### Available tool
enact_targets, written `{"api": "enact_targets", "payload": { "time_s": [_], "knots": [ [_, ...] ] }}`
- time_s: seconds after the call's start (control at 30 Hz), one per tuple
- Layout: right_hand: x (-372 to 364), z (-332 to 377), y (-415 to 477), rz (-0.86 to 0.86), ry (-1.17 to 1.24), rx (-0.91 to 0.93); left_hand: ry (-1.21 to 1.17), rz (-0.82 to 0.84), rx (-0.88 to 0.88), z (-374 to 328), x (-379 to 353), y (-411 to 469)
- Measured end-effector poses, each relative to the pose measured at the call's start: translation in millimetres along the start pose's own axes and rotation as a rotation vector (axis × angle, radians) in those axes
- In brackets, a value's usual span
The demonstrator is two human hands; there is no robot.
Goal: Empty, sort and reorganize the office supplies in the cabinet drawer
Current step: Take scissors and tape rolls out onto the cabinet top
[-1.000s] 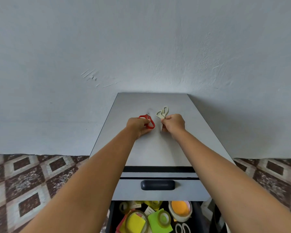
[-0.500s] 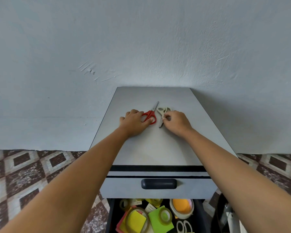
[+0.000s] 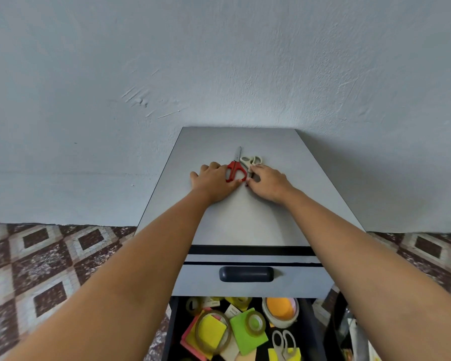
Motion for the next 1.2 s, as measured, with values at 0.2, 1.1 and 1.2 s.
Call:
{"api": "enact_targets", "payload": {
  "time_s": [0.2, 1.1, 1.2],
  "knots": [
    [15.1, 1.6, -17.5, -0.072, 0.138, 0.037, -0.155, -0.022, 0.064, -0.2, 9.5, -13.2],
    [-18.1, -18.1, -316.8, -0.259, 0.441, 0.007, -0.496, 0.0, -0.088, -23.7, -21.1, -319.6],
    [-58.5, -34.8, -334.8, -0.152, 0.396, -0.089, -0.491, 0.089, -0.026, -18.8, -56.5, -337.5]
  ]
}}
Point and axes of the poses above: each hand's wrist, its own y-axis towards the middle knuckle, its own x-axis out of the back of the hand, z = x × y, the point moved 10 cm from there along y, towards the middle knuckle, and after that the axes turned 13 degrees about -z, right-handed, at the moved point
